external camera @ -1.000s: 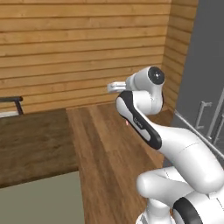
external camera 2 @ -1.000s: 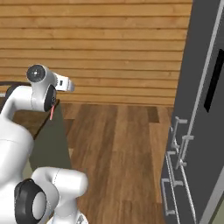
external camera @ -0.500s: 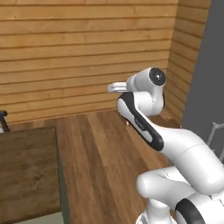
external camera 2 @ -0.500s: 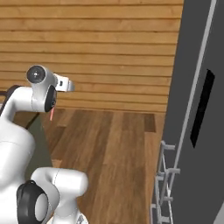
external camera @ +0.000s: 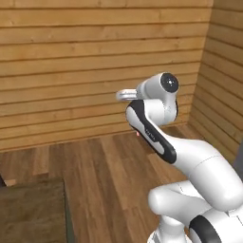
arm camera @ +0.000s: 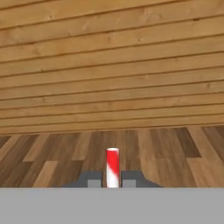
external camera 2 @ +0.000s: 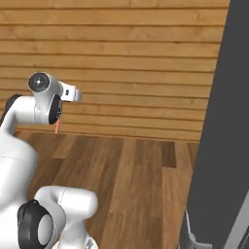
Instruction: Take a straw from the drawer in front and place it inside the glass cup on the dining counter.
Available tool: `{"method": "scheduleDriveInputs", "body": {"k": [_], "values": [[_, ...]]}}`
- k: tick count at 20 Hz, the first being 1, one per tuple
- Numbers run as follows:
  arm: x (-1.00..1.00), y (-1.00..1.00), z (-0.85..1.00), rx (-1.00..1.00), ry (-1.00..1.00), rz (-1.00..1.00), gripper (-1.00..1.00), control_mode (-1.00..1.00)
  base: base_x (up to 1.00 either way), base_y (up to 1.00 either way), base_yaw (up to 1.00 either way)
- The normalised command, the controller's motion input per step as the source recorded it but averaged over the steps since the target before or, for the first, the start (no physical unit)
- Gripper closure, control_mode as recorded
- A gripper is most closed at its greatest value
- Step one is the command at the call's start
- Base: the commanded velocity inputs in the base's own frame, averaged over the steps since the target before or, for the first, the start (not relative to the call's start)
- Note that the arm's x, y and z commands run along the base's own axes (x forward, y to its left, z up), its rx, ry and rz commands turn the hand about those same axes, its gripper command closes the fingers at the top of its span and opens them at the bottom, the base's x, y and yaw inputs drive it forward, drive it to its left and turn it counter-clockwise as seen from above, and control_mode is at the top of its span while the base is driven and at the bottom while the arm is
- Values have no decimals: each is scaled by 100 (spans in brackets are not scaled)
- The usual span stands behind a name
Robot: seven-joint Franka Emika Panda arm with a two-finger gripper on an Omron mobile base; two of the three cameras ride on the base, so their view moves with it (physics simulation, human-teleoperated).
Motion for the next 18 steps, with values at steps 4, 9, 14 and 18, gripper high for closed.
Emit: {"method": "scheduleDriveInputs", "body": {"k": [4, 9, 14, 18], "values": [[0, 0, 0, 0, 0, 0, 100, 100, 100, 0, 4], [0, 0, 0, 0, 0, 0, 100, 100, 100, 2, 5], [0, 0, 0, 0, 0, 0, 100, 100, 100, 2, 7], [0, 0, 0, 0, 0, 0, 100, 100, 100, 4, 15]]}}
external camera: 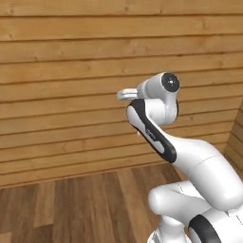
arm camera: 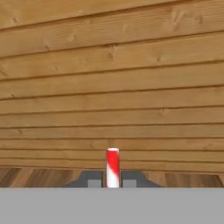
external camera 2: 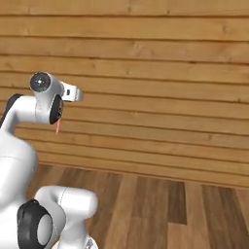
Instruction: Take a straw from the drawer in front and place it inside the glass cup on the dining counter.
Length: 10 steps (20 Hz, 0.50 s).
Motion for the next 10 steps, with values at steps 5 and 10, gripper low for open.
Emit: {"method": "scheduleDriveInputs", "body": {"k": [5, 10], "values": [[0, 0, 0, 0, 0, 0, 100, 100, 100, 18, 37], [0, 0, 0, 0, 0, 0, 100, 100, 100, 15, 49]]}}
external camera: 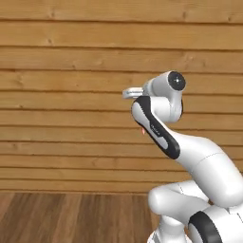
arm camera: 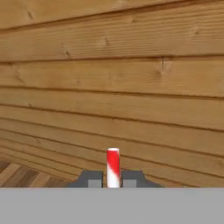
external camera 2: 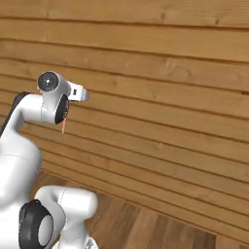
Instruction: Take a straw from the drawer in front and place it inside the glass cup on the dining counter.
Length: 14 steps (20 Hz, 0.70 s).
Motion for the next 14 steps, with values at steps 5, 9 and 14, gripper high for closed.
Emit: {"method": "scheduleDriveInputs", "body": {"k": [5, 9, 14], "values": [[0, 0, 0, 0, 0, 0, 100, 100, 93, 15, 63], [0, 0, 0, 0, 0, 0, 100, 100, 72, 17, 72], [0, 0, 0, 0, 0, 0, 100, 100, 76, 16, 72]]}}
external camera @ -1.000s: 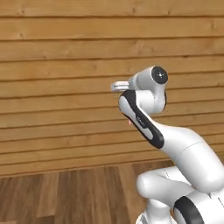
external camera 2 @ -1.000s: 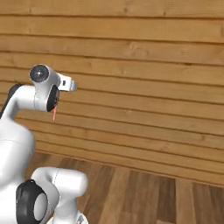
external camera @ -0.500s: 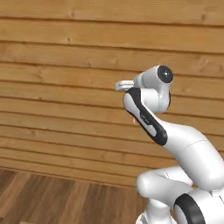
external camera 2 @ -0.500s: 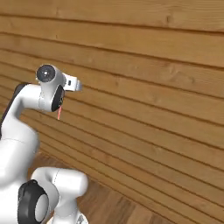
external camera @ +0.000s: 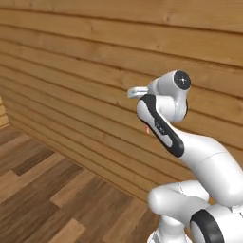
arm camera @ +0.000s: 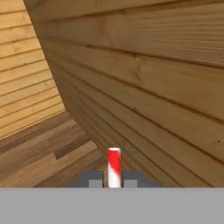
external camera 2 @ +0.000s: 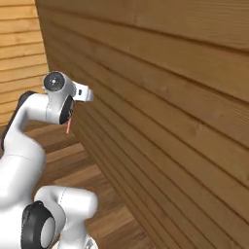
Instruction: Take a straw from the drawer in front and place it inside the glass cup on the dining counter.
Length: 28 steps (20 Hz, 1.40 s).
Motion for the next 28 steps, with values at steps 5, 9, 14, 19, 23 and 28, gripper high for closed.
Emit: {"method": "scheduleDriveInputs", "body": {"k": [5, 9, 14, 19, 23, 28], "values": [[0, 0, 0, 0, 0, 0, 100, 100, 96, 2, 70], [0, 0, 0, 0, 0, 0, 100, 100, 100, 0, 68], [0, 0, 0, 0, 0, 0, 100, 100, 100, -4, 64], [0, 0, 0, 0, 0, 0, 100, 100, 100, -14, 63], [0, 0, 0, 0, 0, 0, 100, 100, 100, -27, 63], [0, 0, 0, 0, 0, 0, 100, 100, 95, -41, 66]]}}
